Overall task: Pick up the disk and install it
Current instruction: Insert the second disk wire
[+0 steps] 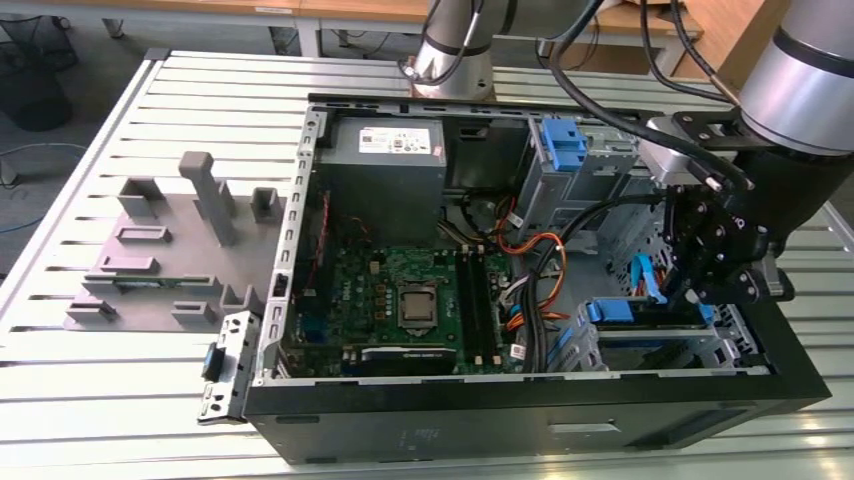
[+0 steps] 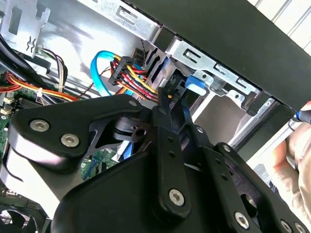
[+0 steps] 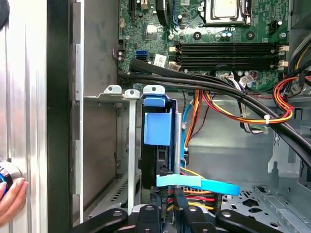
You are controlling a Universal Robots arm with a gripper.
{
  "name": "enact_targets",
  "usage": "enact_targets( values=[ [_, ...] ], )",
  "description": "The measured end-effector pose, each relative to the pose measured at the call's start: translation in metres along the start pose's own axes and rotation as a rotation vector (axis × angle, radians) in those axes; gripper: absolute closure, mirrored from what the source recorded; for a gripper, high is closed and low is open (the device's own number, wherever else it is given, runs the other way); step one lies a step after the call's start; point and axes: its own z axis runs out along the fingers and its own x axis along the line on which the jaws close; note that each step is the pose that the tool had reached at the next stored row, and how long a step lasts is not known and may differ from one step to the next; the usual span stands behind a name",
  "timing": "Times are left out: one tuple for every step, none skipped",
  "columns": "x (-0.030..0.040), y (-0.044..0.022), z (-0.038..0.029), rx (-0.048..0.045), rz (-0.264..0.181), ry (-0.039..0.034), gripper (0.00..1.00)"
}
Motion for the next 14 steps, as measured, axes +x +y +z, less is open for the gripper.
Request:
enact_targets(
  values=[
    [0.0, 0.0, -0.0002, 0.0, 0.0, 0.0002, 0.76],
    [0.0002, 0.0, -0.001, 0.0, 0.0, 0.0006, 0.76],
    [0.0003, -0.0001, -0.0023, 0.0, 0.0, 0.0003, 0.76],
    [0.0005, -0.0002, -0.0039, 0.0, 0.0, 0.0002, 0.76],
    [0.0008, -0.0003, -0.0063, 0.0, 0.0, 0.0001, 0.76],
    [0.0011, -0.0004, -0.009, 0.0, 0.0, 0.0002, 0.76],
    [0.0015, -0.0005, -0.0116, 0.0001, 0.0, 0.0002, 0.76],
    [0.0018, -0.0006, -0.014, 0.0, 0.0, 0.0003, 0.76],
    [0.0021, -0.0007, -0.0165, 0.0, 0.0, 0.0003, 0.76],
    [0.0024, -0.0008, -0.0193, 0.0, 0.0, 0.0002, 0.76],
    [0.0028, -0.0009, -0.0221, 0.0, 0.0, 0.0001, 0.76],
    [0.0031, -0.0011, -0.025, 0.0, 0.0, 0.0003, 0.76],
    [0.0035, -0.0012, -0.0276, 0.0, 0.0, 0.0004, 0.76],
    [0.0038, -0.0012, -0.0298, 0.0, 0.0, 0.0003, 0.76]
  ],
)
